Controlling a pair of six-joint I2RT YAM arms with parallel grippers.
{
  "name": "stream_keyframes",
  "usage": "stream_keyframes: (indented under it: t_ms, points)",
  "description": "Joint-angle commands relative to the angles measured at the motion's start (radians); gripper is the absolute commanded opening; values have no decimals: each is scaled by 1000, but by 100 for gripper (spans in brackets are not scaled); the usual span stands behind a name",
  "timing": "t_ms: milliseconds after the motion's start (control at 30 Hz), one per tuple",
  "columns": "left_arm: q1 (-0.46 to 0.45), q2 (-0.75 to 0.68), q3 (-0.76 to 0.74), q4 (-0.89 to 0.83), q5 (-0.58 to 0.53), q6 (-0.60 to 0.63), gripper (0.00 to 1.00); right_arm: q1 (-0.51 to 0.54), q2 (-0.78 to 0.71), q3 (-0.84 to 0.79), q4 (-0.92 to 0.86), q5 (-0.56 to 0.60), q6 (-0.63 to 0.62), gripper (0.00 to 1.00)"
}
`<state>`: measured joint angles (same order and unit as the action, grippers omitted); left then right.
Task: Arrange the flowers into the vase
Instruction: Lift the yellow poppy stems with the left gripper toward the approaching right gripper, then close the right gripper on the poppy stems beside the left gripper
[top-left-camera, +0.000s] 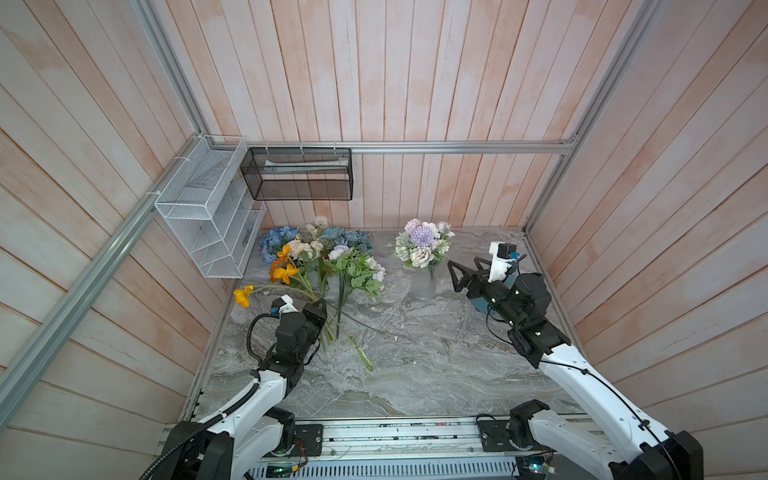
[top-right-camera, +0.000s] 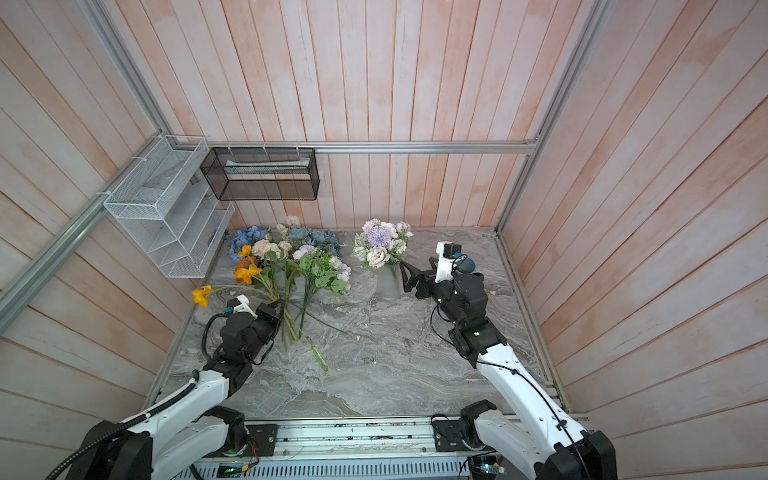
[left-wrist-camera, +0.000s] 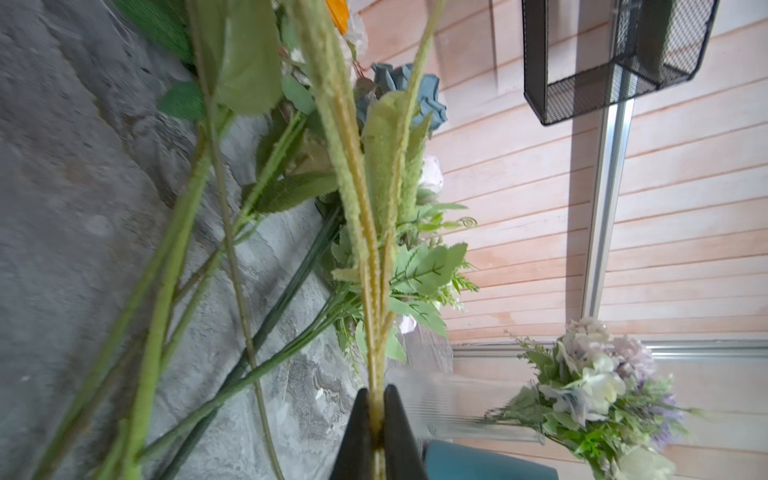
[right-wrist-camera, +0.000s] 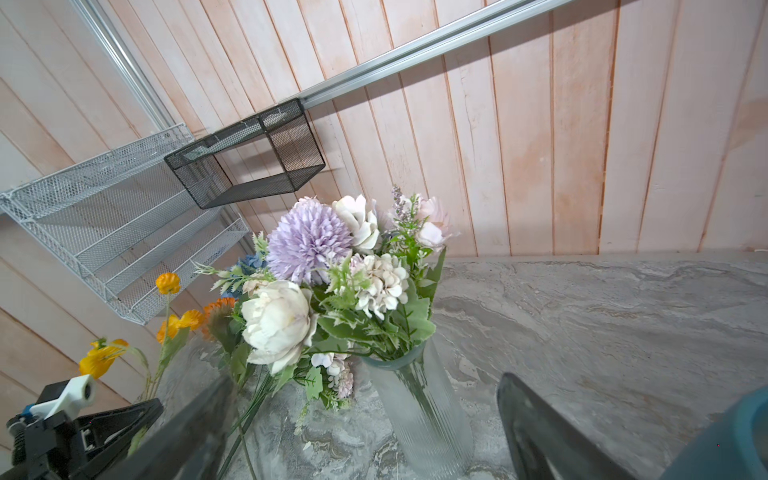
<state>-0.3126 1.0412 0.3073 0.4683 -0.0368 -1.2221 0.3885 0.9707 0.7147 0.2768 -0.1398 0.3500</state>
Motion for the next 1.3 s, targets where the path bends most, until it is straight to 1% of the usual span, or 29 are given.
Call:
stream_keyframes:
  t_ms: [0,100,267,333,433,500,667,767,867,967,1100,1267]
  points:
    - [-49,50,74,88,-29,33,0,18,7,44,4,-19,-28,98]
    - [-80,117,134,123,15,82,0,27,-1,46,-2,-13,-37,98]
    - [-95,209,252,144,142,211,0,37,-18,48,-4,-35,-54,98]
    - [-98,224,297,140,188,274,0,42,-21,56,-6,-77,-62,98]
    - [-98,226,364,119,243,376,0,66,-13,81,-11,-174,-85,97]
    - [-98,218,407,103,277,444,0,99,7,115,-33,-214,-111,96]
    - [-98,183,478,82,357,598,0,225,96,215,-101,-226,-199,94]
    - [-98,157,499,89,413,671,0,273,160,264,-100,-275,-215,91]
    - [-98,130,500,89,440,708,0,305,220,300,-88,-322,-217,89]
    - [-100,104,478,114,458,707,0,337,278,322,-61,-369,-205,87]
    - [-105,70,437,192,489,699,0,383,354,350,-31,-421,-186,83]
    - [-127,48,395,264,487,728,0,391,418,367,69,-536,-101,80]
